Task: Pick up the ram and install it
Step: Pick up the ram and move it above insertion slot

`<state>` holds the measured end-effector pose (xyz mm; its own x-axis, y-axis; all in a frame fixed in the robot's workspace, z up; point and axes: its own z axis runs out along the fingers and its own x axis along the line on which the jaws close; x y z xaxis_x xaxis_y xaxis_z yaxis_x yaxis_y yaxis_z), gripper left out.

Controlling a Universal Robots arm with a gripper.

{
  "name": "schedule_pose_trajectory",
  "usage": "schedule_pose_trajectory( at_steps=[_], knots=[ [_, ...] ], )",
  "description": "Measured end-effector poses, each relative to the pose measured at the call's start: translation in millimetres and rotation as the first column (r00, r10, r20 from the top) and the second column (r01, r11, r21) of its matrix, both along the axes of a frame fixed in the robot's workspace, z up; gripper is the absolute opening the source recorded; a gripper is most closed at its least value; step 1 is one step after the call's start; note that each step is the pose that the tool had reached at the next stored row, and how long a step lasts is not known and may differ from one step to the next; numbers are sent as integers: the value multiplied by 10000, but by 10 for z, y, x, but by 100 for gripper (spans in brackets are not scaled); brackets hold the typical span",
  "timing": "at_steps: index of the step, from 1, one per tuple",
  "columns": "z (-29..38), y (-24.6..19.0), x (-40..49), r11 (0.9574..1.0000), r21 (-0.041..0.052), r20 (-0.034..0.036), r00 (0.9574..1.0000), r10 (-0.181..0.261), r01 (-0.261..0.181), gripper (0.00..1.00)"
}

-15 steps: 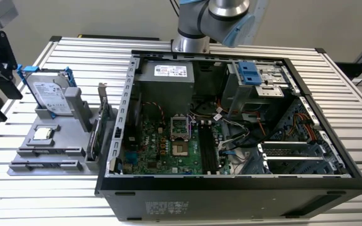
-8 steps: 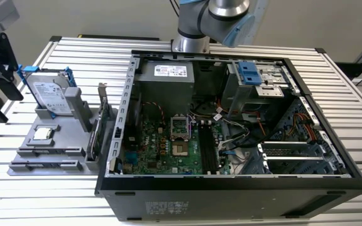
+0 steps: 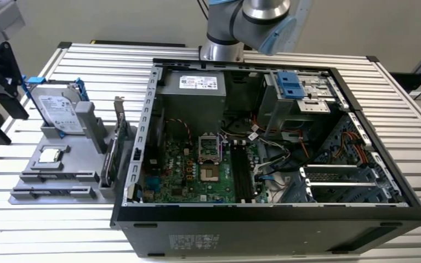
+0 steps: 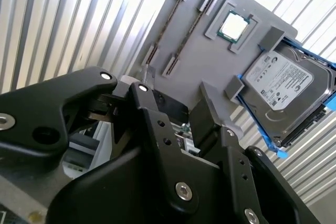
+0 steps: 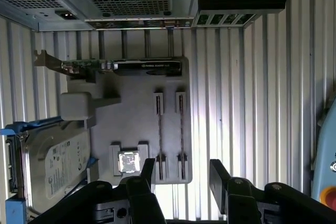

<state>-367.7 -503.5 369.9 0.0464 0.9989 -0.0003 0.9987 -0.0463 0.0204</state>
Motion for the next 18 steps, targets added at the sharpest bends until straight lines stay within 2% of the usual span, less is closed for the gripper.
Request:
schedule_pose_trajectory(
  at_steps=[18],
  knots=[
    [-77, 9, 0, 10000, -51, 0, 10000, 0, 0, 100]
  ],
)
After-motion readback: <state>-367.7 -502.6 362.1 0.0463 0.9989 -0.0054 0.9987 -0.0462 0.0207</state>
